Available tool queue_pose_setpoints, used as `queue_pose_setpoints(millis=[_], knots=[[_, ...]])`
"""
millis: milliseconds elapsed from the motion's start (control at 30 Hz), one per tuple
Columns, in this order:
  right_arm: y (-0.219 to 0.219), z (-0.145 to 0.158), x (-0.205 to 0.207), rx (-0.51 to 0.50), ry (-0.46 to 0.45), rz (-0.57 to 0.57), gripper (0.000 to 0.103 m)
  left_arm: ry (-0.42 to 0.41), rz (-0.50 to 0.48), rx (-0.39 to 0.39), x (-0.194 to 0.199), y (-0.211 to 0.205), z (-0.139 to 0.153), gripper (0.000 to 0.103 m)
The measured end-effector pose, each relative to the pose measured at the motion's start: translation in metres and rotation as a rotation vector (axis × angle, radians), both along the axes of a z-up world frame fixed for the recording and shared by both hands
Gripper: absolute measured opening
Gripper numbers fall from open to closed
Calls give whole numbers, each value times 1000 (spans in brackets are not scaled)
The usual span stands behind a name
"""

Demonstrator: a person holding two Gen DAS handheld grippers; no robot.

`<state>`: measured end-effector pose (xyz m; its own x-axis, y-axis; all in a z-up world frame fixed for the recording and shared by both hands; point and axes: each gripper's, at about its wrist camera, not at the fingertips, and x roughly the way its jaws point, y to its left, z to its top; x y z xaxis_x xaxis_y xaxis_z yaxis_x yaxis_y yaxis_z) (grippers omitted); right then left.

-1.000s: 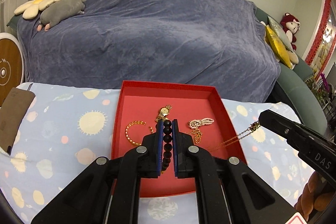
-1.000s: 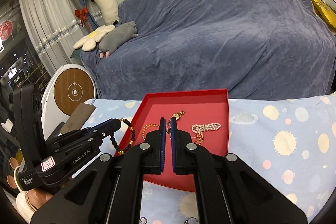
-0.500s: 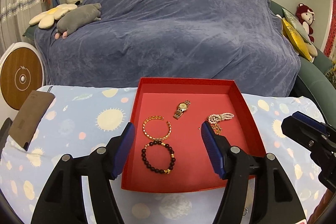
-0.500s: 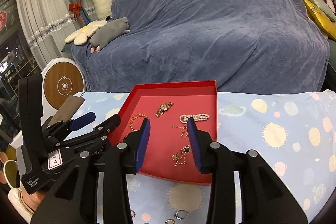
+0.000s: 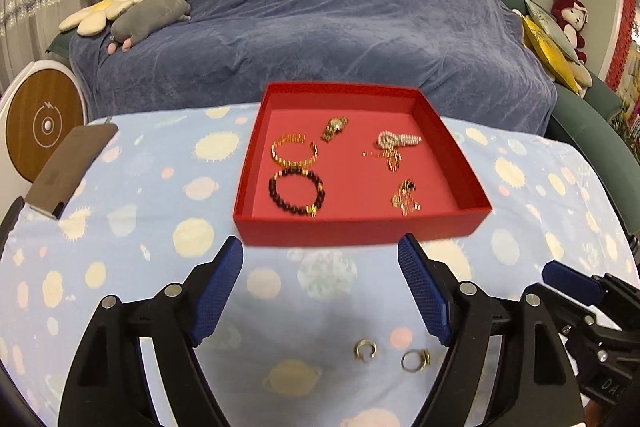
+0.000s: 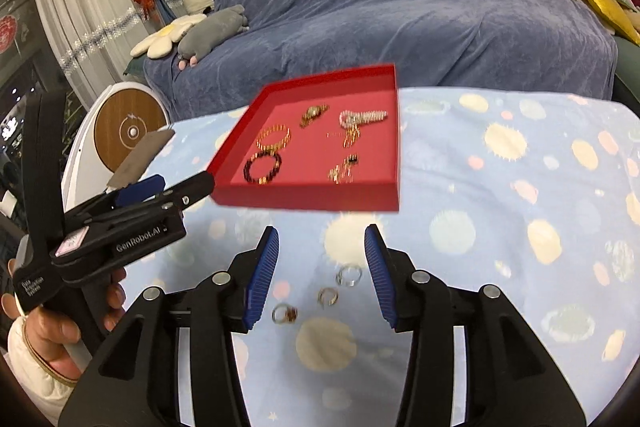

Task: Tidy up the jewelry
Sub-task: 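Grasp the gold ring with the red stone using the right tool, then grasp the silver diamond ring with the left tool while the right tool holds its ring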

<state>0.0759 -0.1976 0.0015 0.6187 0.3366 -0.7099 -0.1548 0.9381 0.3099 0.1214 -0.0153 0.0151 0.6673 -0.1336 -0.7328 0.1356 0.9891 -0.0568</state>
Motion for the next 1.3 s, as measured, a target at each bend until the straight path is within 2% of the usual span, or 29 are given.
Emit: queue_pose_setpoints(millis=[100,233,333,433,567,700,900,1100,1300], knots=[[24,-25,-12,-24,50,85,43,40,14,2,-14,5,-16,77],[48,-47,-16,-110,52,149,40,34,1,30,-24,9,-25,77],[55,-57,-12,-120,58,152,38,20,-6,64,-28,13,-27,77],[61,-64,-7,-132,54,153,33,30,-13,55,-27,20,-29,77],[67,-72,-3,-145,62,160,31,48,-11,59,-25,27,-34,77],[73,-73,-4,-198,40,173,23,71,-10,54,-25,33,-40,77],[59,-68,-7,-160,47,145,23,96,-49,37,-32,27,-49,77],[26,-52,-15,-135,42,85,23,110,-131,44,-40,0,-60,77],[-6,-47,-19,-119,42,24,23,114,-167,34,-37,-22,-66,77]])
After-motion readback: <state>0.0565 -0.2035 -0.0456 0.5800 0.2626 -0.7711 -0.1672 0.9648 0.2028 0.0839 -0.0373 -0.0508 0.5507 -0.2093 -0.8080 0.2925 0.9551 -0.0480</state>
